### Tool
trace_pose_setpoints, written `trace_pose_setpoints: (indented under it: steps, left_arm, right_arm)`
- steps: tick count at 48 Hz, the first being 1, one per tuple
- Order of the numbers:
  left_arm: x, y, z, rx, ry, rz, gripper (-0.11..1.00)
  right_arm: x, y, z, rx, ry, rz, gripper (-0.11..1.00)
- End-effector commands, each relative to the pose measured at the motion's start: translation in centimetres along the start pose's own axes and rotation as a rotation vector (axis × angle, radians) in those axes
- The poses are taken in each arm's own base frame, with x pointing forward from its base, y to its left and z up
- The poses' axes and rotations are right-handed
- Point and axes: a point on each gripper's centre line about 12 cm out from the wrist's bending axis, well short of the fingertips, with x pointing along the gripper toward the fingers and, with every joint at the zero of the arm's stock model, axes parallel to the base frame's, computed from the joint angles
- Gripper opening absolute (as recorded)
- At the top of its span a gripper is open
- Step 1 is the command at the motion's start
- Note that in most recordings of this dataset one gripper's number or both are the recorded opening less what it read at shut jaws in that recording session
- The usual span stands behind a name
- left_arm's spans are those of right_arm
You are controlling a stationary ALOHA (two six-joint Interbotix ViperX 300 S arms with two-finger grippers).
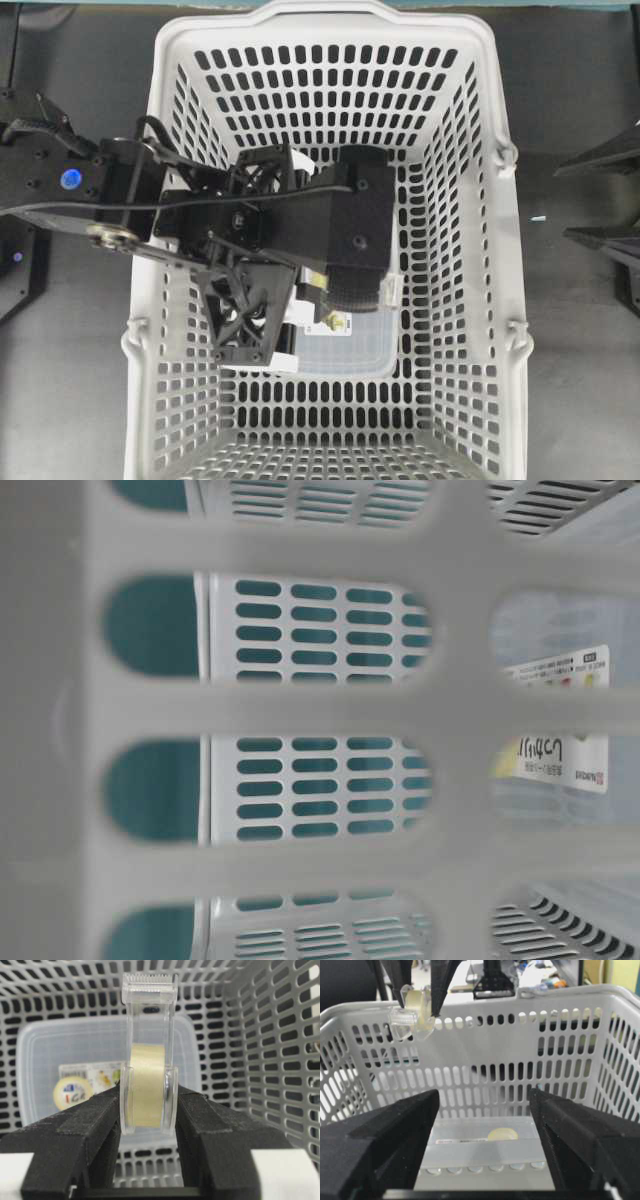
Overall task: Pick up the tape dispenser from the shopping basket with the left arm.
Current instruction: 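Hold the tape dispenser raised above the basket in the left gripper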
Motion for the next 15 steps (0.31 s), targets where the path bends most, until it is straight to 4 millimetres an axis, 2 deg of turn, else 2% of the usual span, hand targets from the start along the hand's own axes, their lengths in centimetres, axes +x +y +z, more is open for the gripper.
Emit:
trace_pose_setpoints:
  steps: [1,15]
  left_arm:
    - [-1.75,-0.05,0.39,0.000,-0.043,-0.002,0.30]
    - [-1.51,-0.05,0.30,0.000,-0.037,-0.001,0.30]
  right_arm:
    - [0.08,0.04,0.17,0.001,-0.005,0.002,0.70]
    - [0.11,0.03,0.13,-0.002,-0.006,0.002,0.70]
